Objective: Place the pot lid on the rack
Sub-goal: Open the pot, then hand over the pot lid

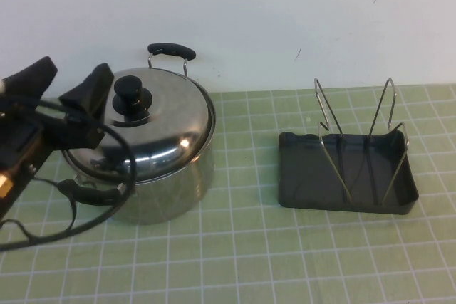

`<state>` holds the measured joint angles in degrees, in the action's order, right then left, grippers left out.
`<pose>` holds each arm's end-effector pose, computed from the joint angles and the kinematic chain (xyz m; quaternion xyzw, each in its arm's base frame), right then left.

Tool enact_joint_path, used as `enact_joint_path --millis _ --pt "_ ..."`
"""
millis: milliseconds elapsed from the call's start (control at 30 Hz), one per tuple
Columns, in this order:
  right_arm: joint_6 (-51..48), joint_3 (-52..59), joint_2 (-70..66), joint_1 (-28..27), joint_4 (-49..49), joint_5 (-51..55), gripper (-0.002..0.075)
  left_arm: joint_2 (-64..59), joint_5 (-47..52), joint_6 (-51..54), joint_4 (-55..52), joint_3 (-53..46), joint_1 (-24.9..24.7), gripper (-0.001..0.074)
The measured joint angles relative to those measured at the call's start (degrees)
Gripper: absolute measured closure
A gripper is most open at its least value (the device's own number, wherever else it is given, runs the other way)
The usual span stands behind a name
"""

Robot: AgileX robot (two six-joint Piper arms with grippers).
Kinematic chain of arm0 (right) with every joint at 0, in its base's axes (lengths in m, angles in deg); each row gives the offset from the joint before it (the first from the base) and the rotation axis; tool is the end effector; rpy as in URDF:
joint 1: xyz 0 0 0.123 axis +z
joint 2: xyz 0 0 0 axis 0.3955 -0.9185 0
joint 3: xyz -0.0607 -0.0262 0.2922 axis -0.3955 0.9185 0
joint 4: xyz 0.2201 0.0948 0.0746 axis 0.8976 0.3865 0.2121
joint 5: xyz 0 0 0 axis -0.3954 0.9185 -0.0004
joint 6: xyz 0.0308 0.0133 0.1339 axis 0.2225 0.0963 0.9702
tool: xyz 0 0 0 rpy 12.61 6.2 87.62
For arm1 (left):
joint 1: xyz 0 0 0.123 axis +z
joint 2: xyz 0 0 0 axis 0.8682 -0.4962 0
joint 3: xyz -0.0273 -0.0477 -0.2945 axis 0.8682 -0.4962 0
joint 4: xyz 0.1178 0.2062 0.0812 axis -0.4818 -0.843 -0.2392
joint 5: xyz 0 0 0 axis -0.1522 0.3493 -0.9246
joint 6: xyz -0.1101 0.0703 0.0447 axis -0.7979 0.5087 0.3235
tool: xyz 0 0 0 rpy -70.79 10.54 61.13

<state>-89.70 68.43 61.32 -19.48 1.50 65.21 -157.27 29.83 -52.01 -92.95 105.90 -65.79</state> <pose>0.0965 0.0065 0.2583 -0.1681 0.6632 -0.1312 0.7174 0.2721 -0.0656 0.3125 0.0576 0.6184 -0.2310 0.7490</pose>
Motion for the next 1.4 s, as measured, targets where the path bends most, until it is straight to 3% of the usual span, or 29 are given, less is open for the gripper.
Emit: enact_joint_path --millis 200,533,633,733,867,1100,1300,1400 --pt "0.7 0.0 0.0 0.0 0.0 0.0 0.0727 -11.4 6.3 -1.5 -6.9 10.4 -0.5 0.0048" --pt "0.7 0.0 0.0 0.0 0.0 0.0 0.0727 -22.6 11.4 0.7 -7.0 18.4 -4.0 0.005" --pt "0.7 0.0 0.0 0.0 0.0 0.0 0.0727 -24.1 11.9 1.1 -6.7 18.4 -4.1 0.0096" --pt "0.7 0.0 0.0 0.0 0.0 0.0 0.0727 -24.6 12.0 1.8 -6.0 18.4 -4.1 0.0189" --pt "0.7 0.0 0.0 0.0 0.0 0.0 0.0727 -24.6 12.1 3.6 -5.6 18.7 -4.1 0.0416" --pt "0.8 0.0 0.0 0.0 0.0 0.0 0.0727 -24.6 10.6 4.4 -5.7 18.7 -4.1 0.0419" --pt "1.4 0.0 0.0 0.0 0.0 -2.5 0.0727 -21.9 -0.2 4.2 -6.3 18.7 -4.1 0.0419" --pt "6.3 -2.0 0.0 0.0 0.2 -3.5 0.0727 -18.3 -4.6 3.2 -6.4 18.7 -4.1 0.0419"
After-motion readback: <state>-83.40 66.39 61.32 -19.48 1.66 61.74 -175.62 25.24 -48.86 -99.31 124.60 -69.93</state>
